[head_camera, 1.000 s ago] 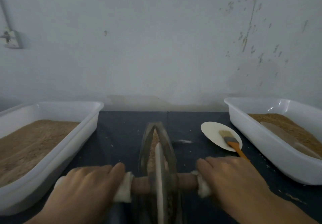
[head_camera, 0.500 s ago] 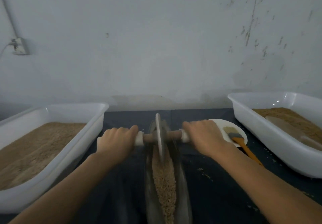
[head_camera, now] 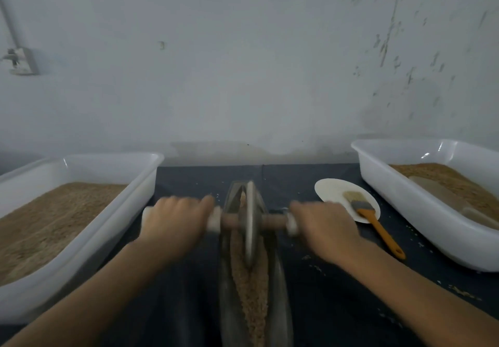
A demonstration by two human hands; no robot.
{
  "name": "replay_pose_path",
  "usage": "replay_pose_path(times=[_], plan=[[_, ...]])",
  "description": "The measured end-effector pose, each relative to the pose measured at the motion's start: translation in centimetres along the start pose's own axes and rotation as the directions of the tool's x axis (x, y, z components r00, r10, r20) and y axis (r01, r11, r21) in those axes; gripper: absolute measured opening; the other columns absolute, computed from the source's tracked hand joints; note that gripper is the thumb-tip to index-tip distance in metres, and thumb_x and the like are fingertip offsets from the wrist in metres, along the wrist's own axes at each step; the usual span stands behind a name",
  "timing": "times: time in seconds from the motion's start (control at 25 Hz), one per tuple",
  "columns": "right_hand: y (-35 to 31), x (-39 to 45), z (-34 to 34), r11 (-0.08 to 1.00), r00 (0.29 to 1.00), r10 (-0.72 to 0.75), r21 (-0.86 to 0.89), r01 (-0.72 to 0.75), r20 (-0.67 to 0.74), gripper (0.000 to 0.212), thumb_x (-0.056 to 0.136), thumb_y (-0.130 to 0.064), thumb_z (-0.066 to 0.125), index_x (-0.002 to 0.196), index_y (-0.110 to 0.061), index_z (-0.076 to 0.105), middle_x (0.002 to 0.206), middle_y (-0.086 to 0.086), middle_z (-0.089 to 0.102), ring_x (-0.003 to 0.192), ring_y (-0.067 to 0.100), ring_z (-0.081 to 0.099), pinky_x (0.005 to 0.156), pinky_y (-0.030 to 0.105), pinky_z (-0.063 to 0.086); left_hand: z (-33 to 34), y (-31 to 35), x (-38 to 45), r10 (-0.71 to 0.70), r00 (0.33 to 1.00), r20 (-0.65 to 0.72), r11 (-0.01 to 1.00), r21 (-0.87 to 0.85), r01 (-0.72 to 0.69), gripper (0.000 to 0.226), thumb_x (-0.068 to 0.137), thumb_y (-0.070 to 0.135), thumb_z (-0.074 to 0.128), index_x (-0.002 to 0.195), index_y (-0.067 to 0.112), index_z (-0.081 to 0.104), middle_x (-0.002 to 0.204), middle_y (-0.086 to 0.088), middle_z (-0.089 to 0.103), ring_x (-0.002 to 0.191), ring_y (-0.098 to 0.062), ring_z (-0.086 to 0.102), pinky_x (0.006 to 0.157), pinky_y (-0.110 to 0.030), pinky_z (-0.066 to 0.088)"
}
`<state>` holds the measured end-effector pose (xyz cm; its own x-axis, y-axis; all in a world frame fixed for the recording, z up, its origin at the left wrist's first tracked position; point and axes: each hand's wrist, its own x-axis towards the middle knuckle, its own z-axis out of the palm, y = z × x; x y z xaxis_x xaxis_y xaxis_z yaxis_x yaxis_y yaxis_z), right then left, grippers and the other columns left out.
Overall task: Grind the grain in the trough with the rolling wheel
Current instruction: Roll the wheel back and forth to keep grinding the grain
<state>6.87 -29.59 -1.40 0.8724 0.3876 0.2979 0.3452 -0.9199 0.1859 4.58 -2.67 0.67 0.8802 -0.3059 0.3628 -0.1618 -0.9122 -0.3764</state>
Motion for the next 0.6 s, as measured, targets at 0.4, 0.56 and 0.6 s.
replay_pose_path(times=[0.4, 0.56, 0.6], plan=[[-1.2, -6.6, -3.4, 0.979, 0.975, -0.198, 0.027, 0.202, -0.100, 0.070, 0.043, -0.048, 0.082, 0.076, -0.040, 0.021, 0.056, -0.015, 0.034, 0.044, 0.000, 0.032, 0.039, 0.015, 0.016, -1.9, 0.3, -6.6, 0.159, 0.983, -0.096, 0.974, -0.146, -0.171, 0.068, 0.050, 0.038, 0.079, 0.083, 0.038, 0.020, 0.058, 0.015, 0.029, 0.045, -0.007, 0.025, 0.046, -0.022, 0.007], [-0.9, -6.4, -3.7, 0.994, 0.990, -0.077, -0.067, 0.085, 0.118, 0.035, 0.073, -0.056, 0.061, 0.074, -0.042, 0.028, 0.066, -0.015, 0.040, 0.054, -0.002, 0.037, 0.048, 0.016, 0.024, -2.6, 0.7, -7.1, 0.135, 0.986, -0.100, 0.990, -0.036, -0.140, 0.058, 0.041, 0.032, 0.082, 0.078, 0.028, 0.038, 0.054, 0.012, 0.036, 0.040, -0.014, 0.030, 0.044, -0.022, 0.001], [-0.7, -5.3, -3.0, 0.994, 0.991, -0.059, -0.079, 0.069, 0.116, 0.031, 0.080, -0.053, 0.056, 0.076, -0.042, 0.027, 0.071, -0.014, 0.046, 0.061, 0.000, 0.044, 0.053, 0.020, 0.033, -1.8, 0.8, -5.5, 0.123, 0.991, -0.054, 0.992, -0.014, -0.124, 0.050, 0.053, 0.033, 0.079, 0.081, 0.028, 0.037, 0.058, 0.011, 0.044, 0.045, -0.016, 0.034, 0.042, -0.025, 0.010]])
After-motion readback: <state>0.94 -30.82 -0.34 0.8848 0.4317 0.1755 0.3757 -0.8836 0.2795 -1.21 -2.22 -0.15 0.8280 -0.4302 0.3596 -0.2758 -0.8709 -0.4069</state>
